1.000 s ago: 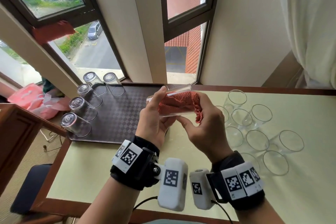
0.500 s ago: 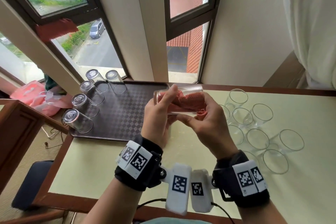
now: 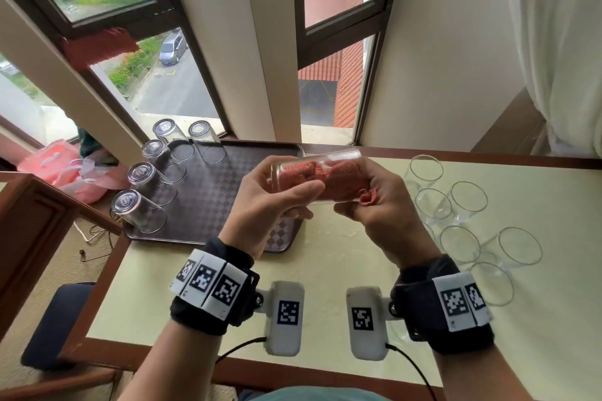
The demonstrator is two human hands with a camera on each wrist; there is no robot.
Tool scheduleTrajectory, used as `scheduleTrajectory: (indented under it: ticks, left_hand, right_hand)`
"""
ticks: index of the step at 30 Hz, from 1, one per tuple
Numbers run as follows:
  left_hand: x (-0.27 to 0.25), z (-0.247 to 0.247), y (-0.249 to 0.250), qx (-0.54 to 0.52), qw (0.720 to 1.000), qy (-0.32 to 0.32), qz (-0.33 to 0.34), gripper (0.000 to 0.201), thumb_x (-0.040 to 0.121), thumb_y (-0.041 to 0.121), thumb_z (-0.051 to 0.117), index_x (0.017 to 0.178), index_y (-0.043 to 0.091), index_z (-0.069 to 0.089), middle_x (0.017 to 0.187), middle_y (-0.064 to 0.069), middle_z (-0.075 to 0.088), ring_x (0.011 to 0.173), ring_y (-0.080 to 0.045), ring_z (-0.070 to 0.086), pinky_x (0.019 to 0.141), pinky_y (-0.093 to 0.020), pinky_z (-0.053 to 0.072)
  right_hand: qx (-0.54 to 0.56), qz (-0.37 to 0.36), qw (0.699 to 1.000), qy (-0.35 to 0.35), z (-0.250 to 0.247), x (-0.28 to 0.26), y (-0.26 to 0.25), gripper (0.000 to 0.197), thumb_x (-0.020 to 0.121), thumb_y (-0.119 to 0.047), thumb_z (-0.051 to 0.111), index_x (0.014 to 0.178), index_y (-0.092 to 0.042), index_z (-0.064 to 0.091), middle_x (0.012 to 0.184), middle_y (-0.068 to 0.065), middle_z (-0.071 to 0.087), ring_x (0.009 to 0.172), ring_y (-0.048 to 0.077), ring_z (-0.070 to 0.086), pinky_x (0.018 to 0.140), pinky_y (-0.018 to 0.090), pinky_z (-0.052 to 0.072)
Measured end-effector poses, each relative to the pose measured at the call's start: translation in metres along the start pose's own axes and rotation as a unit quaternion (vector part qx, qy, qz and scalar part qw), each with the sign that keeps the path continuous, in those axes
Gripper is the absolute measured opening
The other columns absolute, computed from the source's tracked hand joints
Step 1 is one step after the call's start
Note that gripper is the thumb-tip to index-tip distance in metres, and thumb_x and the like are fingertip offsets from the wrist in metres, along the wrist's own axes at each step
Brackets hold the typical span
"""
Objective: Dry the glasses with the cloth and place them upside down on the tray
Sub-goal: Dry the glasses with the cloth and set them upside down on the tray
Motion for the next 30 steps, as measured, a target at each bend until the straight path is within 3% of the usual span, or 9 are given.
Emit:
scheduleTrajectory:
  ticks: [4,7,9,13,18,21,24,27,30]
  left_hand:
    - [-0.006,0.0,0.006,0.034,0.996,-0.022,0.074,0.065,0.057,0.005,0.088,0.115,0.009,0.059,0.097,-0.005,0.074,0.083,-0.019,0.074,0.07,-0.026,0.06]
    - [-0.008,0.004,0.005,0.056,0.99,-0.044,0.118,0.067,0.058,0.001,0.085,0.118,0.008,0.056,0.107,-0.008,0.071,0.091,-0.017,0.073,0.077,-0.025,0.058]
    - [-0.005,0.002,0.003,0.068,0.992,-0.052,0.093,0.074,0.056,0.006,0.094,0.12,0.009,0.057,0.105,-0.006,0.072,0.089,-0.014,0.072,0.076,-0.022,0.057]
    - [0.0,-0.007,-0.008,0.028,0.996,-0.079,-0.044,0.069,0.05,0.055,0.093,0.106,0.02,0.073,0.09,-0.006,0.073,0.063,-0.017,0.06,0.051,-0.021,0.051]
    - [-0.002,-0.012,-0.003,0.067,0.997,-0.026,0.015,0.05,0.06,0.022,0.095,0.103,0.012,0.072,0.084,-0.01,0.075,0.055,-0.016,0.064,0.049,-0.021,0.053]
    - [-0.005,-0.009,-0.002,0.109,0.991,-0.032,0.067,0.061,0.058,0.016,0.09,0.115,0.013,0.068,0.099,-0.013,0.075,0.077,-0.019,0.074,0.066,-0.025,0.059]
    - [-0.005,-0.005,-0.004,0.11,0.988,-0.054,0.098,0.066,0.062,0.01,0.09,0.122,0.01,0.063,0.113,-0.014,0.072,0.094,-0.025,0.074,0.078,-0.029,0.06]
    - [-0.004,-0.005,-0.004,0.086,0.991,-0.064,0.082,0.068,0.061,0.009,0.094,0.122,0.011,0.062,0.111,-0.012,0.072,0.093,-0.025,0.074,0.077,-0.029,0.06]
    - [-0.004,-0.011,-0.003,0.04,0.995,-0.088,0.011,0.068,0.053,0.036,0.097,0.113,0.019,0.07,0.095,-0.005,0.074,0.073,-0.015,0.068,0.06,-0.021,0.056]
  right_hand:
    - [0.079,0.028,0.996,-0.028,0.001,0.003,0.004,0.042,0.076,0.018,0.069,0.103,-0.014,0.067,0.092,-0.004,0.076,0.092,0.013,0.071,0.075,0.024,0.057]
    - [0.107,0.014,0.994,0.013,0.001,0.004,0.006,0.042,0.059,0.009,0.074,0.098,-0.006,0.069,0.089,0.002,0.074,0.087,0.016,0.069,0.069,0.027,0.058]
    - [0.103,0.005,0.994,0.04,0.001,0.002,0.005,0.04,0.059,0.018,0.071,0.091,-0.006,0.07,0.083,0.0,0.073,0.082,0.013,0.068,0.064,0.026,0.058]
    - [0.046,-0.019,0.998,0.031,0.005,-0.003,0.003,0.051,0.068,0.035,0.058,0.086,-0.011,0.068,0.082,-0.01,0.072,0.084,0.006,0.069,0.061,0.022,0.057]
    - [0.065,0.042,0.997,-0.028,0.002,0.001,0.01,0.04,0.067,0.017,0.063,0.1,-0.005,0.069,0.093,0.008,0.071,0.087,0.015,0.067,0.072,0.027,0.057]
    - [0.103,0.076,0.99,-0.058,-0.001,0.003,0.008,0.041,0.066,0.002,0.068,0.107,0.002,0.065,0.086,0.003,0.071,0.075,0.008,0.065,0.065,0.02,0.053]
    - [0.136,0.066,0.988,-0.026,-0.002,0.003,0.008,0.04,0.062,0.004,0.071,0.101,0.003,0.065,0.079,0.003,0.07,0.069,0.008,0.066,0.059,0.017,0.051]
    - [0.129,0.046,0.99,0.022,-0.001,0.001,0.011,0.038,0.059,0.005,0.072,0.096,0.0,0.068,0.082,0.01,0.07,0.076,0.017,0.067,0.064,0.024,0.055]
    - [0.072,-0.005,0.997,0.029,0.004,0.0,0.005,0.037,0.06,0.02,0.069,0.084,-0.007,0.069,0.078,-0.005,0.071,0.076,0.01,0.066,0.06,0.024,0.056]
Point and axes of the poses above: each hand's wrist, its own x-axis towards the middle knuckle, its own z-axis out of the palm, y = z × x, the point moved 4 cm from there along x, towards the middle knuckle
